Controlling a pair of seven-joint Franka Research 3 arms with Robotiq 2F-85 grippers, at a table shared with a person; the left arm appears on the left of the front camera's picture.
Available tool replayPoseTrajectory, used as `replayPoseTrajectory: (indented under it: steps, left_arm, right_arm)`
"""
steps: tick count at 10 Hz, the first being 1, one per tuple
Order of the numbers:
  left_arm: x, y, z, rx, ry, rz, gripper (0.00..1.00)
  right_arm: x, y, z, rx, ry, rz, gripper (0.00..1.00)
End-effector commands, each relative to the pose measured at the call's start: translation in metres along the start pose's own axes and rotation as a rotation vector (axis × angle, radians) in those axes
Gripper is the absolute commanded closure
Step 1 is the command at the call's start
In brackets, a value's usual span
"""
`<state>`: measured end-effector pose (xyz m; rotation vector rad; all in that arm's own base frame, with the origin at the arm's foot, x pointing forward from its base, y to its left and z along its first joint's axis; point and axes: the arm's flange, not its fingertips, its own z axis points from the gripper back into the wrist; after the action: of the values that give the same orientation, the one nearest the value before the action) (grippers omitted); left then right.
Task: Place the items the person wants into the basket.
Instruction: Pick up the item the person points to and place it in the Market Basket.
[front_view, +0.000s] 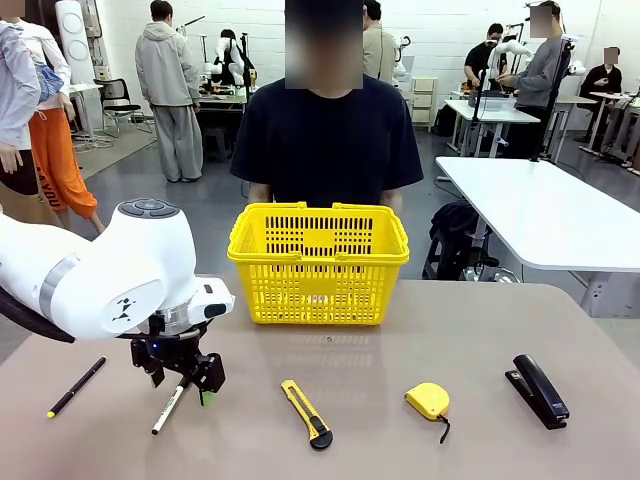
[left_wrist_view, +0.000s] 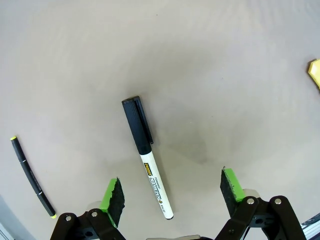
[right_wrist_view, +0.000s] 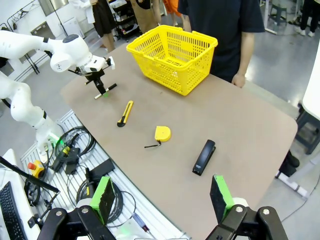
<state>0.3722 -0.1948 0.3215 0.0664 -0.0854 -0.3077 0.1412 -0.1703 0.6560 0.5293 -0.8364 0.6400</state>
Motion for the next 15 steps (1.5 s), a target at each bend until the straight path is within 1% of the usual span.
replayPoseTrajectory:
  steps: [1,9,10,11,12,13,15]
  left_arm:
    - [-0.0133,-0.0005,-0.0087,0.034,-0.020,0.035,0.00]
    - [-0.0060,0.0045,-0.0168,0.036,0.022,0.083,0.00]
    - [-0.0058,0.0043,-0.0172,0.035,0.023,0.090,0.38]
    - [-0.0054,0.0049,-0.0170,0.039,0.024,0.087,0.55]
    - [-0.0055,0.0055,-0.0168,0.038,0.027,0.085,0.93]
    - [-0.0062,0.0053,-0.0177,0.036,0.030,0.083,1.00]
    - [-0.0055,0.0061,-0.0180,0.038,0.034,0.081,1.00]
  right_arm:
    - [-0.0009,0.0000,-0.0002,0.002,-0.002,0.000,0.00]
    - [-0.0009,0.0000,-0.0002,0.002,-0.002,0.000,0.00]
    - [-0.0009,0.0000,-0.0002,0.002,-0.002,0.000,0.00]
    - [-0.0009,0.0000,-0.0002,0.002,-0.002,0.000,0.00]
    - [-0.0009,0.0000,-0.0002,0.002,-0.002,0.000,0.00]
    - [-0.0009,0.0000,-0.0002,0.002,-0.002,0.000,0.00]
    - [-0.0009,0.0000,-0.0002,0.002,-0.002,0.000,0.00]
